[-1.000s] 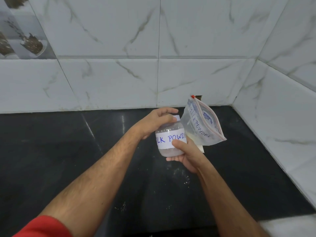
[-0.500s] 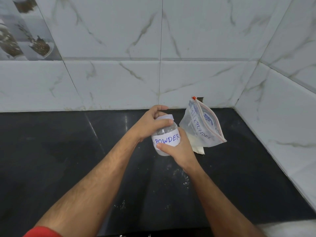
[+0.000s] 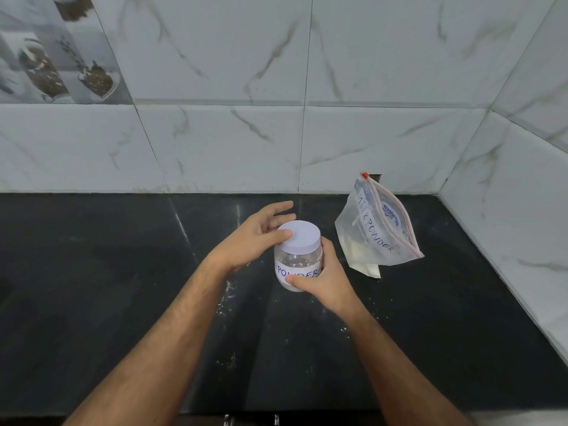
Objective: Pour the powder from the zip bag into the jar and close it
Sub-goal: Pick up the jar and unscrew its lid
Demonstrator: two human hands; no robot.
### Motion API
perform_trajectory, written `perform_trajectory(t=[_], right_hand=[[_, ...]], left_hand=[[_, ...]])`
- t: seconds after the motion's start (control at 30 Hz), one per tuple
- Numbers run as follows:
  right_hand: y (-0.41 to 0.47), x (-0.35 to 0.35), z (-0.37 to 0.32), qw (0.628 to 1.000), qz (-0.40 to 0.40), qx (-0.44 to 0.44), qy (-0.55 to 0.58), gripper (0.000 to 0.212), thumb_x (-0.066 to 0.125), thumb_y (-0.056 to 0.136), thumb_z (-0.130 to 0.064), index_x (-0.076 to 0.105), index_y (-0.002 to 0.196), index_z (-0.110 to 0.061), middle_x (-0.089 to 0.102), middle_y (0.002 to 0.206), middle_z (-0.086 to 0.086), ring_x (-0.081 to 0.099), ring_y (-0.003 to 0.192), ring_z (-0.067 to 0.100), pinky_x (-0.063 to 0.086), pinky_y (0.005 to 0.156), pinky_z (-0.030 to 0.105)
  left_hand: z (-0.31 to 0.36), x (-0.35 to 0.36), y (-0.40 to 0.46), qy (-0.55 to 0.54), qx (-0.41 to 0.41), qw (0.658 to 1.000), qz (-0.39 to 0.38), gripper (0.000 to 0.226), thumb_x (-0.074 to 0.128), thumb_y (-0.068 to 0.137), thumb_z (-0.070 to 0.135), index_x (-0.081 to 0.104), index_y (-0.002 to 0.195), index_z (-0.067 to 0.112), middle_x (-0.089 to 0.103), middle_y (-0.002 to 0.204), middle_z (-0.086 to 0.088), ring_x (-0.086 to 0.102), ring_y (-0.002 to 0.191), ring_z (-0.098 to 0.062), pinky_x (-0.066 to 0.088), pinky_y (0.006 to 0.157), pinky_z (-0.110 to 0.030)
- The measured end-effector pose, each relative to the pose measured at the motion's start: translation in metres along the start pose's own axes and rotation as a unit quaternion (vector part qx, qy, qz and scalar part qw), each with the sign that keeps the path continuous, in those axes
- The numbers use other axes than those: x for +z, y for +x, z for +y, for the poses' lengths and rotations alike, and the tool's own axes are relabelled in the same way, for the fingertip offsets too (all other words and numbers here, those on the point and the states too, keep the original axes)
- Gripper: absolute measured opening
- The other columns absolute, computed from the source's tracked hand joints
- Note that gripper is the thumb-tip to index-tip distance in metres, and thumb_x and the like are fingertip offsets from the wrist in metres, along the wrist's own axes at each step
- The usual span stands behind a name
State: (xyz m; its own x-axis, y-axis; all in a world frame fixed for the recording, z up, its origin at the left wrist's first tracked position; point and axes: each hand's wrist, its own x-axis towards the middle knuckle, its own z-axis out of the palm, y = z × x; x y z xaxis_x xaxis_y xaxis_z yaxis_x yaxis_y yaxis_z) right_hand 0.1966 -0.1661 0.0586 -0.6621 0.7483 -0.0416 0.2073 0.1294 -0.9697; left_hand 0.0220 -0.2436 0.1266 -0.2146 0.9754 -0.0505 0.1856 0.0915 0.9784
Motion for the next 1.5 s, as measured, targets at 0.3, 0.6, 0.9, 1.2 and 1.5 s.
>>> perform_trajectory(t=[0.3, 0.6, 0.9, 1.2, 1.5], right_hand=[[-0.001, 0.011, 0.001, 0.999, -0.001, 0.003, -0.033, 0.099, 0.092, 0.065, -0.020, 0.032, 0.143, -0.033, 0.051, 0.136, -0.012, 0.054, 0.123, 0.013, 0.052, 0.103, 0.031], [0.004, 0.011, -0.006, 0.998, 0.011, 0.006, -0.054, 0.095, 0.090, 0.069, -0.021, 0.030, 0.142, -0.035, 0.044, 0.131, -0.018, 0.051, 0.117, 0.007, 0.046, 0.092, 0.013], [0.004, 0.018, -0.006, 0.999, 0.013, 0.001, -0.040, 0.093, 0.091, 0.067, -0.023, 0.032, 0.136, -0.041, 0.049, 0.129, -0.019, 0.055, 0.113, 0.006, 0.046, 0.086, 0.009], [0.004, 0.015, -0.008, 0.999, 0.017, -0.006, -0.041, 0.092, 0.093, 0.064, -0.022, 0.032, 0.131, -0.044, 0.051, 0.131, -0.015, 0.055, 0.118, 0.010, 0.052, 0.097, 0.022], [0.006, 0.016, -0.012, 0.999, 0.013, -0.009, -0.047, 0.091, 0.092, 0.066, -0.024, 0.029, 0.129, -0.046, 0.047, 0.122, -0.025, 0.055, 0.109, 0.004, 0.045, 0.086, 0.007]], left_hand=[[-0.007, 0.001, -0.008, 0.052, 0.016, 0.997, 0.049, 0.066, 0.081, 0.080, 0.012, 0.051, 0.138, 0.026, 0.058, 0.136, 0.011, 0.063, 0.114, -0.001, 0.053, 0.092, -0.020], [-0.008, -0.002, -0.009, 0.075, 0.005, 0.995, 0.058, 0.074, 0.083, 0.075, 0.028, 0.048, 0.140, 0.029, 0.058, 0.139, 0.009, 0.059, 0.124, -0.008, 0.050, 0.103, -0.030], [-0.003, -0.002, -0.003, 0.122, 0.009, 0.991, 0.060, 0.083, 0.089, 0.068, 0.028, 0.048, 0.141, 0.034, 0.056, 0.139, 0.011, 0.055, 0.125, -0.003, 0.048, 0.106, -0.032], [-0.001, -0.004, -0.005, 0.168, 0.012, 0.985, 0.036, 0.080, 0.085, 0.075, 0.033, 0.044, 0.144, 0.035, 0.053, 0.142, 0.016, 0.051, 0.127, 0.000, 0.043, 0.108, -0.029], [0.008, -0.010, 0.001, 0.199, 0.013, 0.979, 0.048, 0.085, 0.087, 0.073, 0.032, 0.043, 0.145, 0.034, 0.052, 0.143, 0.013, 0.050, 0.128, -0.002, 0.041, 0.101, -0.020]])
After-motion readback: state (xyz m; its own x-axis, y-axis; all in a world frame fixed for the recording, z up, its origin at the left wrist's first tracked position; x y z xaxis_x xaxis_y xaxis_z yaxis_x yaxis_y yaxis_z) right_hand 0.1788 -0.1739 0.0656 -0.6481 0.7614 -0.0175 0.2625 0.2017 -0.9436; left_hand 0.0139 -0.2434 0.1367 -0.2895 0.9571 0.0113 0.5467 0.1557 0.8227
